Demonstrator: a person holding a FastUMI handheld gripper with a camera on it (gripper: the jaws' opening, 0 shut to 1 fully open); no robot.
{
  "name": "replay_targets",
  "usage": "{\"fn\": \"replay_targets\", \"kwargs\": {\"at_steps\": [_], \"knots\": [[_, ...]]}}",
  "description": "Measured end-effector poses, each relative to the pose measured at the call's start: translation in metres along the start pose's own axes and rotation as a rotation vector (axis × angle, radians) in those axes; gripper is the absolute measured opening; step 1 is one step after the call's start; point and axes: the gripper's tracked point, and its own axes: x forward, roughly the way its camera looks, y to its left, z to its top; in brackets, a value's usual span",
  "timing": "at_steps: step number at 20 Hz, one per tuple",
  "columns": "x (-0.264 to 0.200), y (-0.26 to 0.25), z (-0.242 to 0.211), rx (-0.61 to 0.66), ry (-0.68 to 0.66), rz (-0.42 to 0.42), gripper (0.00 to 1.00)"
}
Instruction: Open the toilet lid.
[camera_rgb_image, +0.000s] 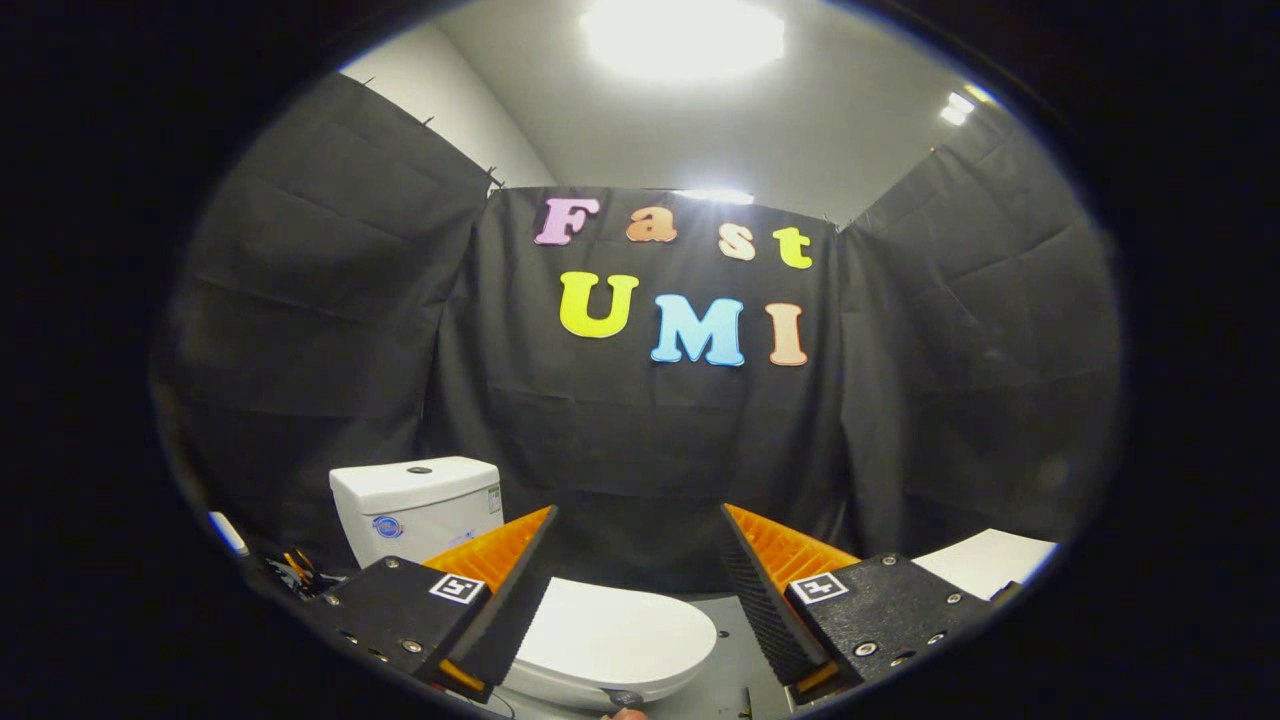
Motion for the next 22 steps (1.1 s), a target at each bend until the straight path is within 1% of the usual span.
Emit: {"fn": "replay_targets", "kwargs": {"at_steps": [2, 4, 7, 11, 15, 17, 22], "knots": [[0.013, 0.003, 0.0, 0.055, -0.001, -0.019, 0.95], [0.024, 0.008, -0.001, 0.131, -0.005, -0.019, 0.95], [0.033, 0.012, -0.021, 0.218, 0.019, -0.02, 0.95], [0.03, 0.034, -0.068, 0.411, 0.094, 0.025, 0.95], [0.021, 0.041, -0.123, 0.558, 0.191, 0.018, 0.96], [0.018, 0.038, -0.148, 0.606, 0.234, -0.007, 0.96], [0.012, 0.031, -0.214, 0.66, 0.363, -0.059, 0.96]]}}
